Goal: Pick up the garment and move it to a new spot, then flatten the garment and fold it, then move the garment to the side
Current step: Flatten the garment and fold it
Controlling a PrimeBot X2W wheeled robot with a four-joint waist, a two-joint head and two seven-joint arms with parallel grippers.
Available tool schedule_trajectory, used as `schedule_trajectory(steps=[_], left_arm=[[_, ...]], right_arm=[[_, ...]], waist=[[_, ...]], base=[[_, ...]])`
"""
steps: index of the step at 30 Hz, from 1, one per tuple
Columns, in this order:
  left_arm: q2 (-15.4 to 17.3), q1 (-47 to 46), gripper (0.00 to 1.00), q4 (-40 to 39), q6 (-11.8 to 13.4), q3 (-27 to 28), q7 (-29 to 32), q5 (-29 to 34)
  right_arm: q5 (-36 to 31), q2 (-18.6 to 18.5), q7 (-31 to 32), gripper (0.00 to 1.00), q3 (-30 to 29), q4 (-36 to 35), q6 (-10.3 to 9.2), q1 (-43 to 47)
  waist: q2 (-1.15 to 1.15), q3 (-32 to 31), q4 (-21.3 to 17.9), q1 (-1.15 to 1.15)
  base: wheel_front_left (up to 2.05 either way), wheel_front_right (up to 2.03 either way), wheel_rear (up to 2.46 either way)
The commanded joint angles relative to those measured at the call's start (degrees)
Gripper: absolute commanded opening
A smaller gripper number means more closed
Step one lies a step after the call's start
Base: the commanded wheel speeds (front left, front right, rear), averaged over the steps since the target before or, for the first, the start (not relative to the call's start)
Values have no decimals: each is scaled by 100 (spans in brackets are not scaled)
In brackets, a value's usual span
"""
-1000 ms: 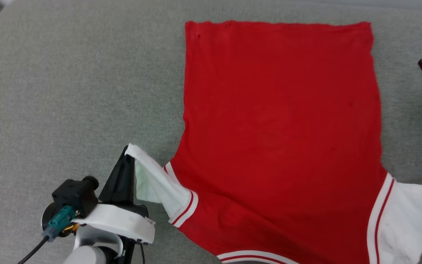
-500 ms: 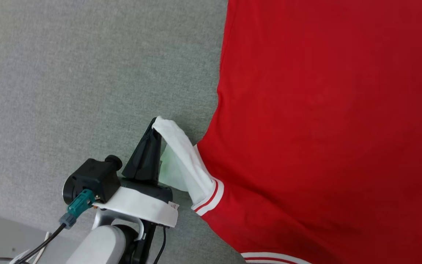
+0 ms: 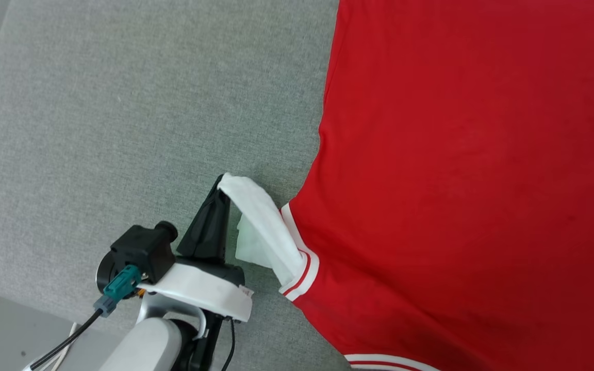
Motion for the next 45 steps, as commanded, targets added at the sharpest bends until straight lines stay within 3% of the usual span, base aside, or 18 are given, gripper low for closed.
schedule_trajectory(steps=[1,11,21,25,32,33,34,38,45], left_arm=[[39,109,0,46,34,31,-17,-45],[351,768,0,263,270,297,90,-258],[759,1718,0,83,719,752,244,-535],[847,2064,0,-1,849,874,282,-625],[1027,2342,0,-96,933,973,402,-711],[1045,2346,0,-112,939,981,422,-716],[1057,2346,0,-118,943,980,438,-720],[1061,2316,0,-170,960,948,476,-710],[1075,2181,0,-248,942,866,520,-627]], right_arm=[[9,-71,-57,0,138,-71,-4,184],[537,-388,-193,0,966,-894,-4,1257],[1177,-592,315,0,1085,-2397,-4,3953],[1206,-389,690,0,850,-3032,-3,5290],[1231,310,1258,2,517,-3727,-3,7061],[1245,407,1266,47,478,-3804,-3,7192],[1230,483,1141,100,404,-3929,-3,7230],[1000,674,369,100,121,-4301,-3,7143],[888,809,-1765,100,-173,-4308,-3,6455]], waist=[[0,-268,-126,-1],[0,-1557,-818,-1],[0,-2660,-1760,-1],[0,-2906,-2024,-1],[0,-3058,-2303,-1],[0,-3044,-2328,-1],[0,-3039,-2351,-1],[0,-2999,-2404,-1],[0,-2867,-2351,-1]], base=[[0,0,0],[0,0,0],[0,0,0],[0,0,0],[0,0,0],[0,0,0],[0,0,0],[0,0,0],[0,0,0]])
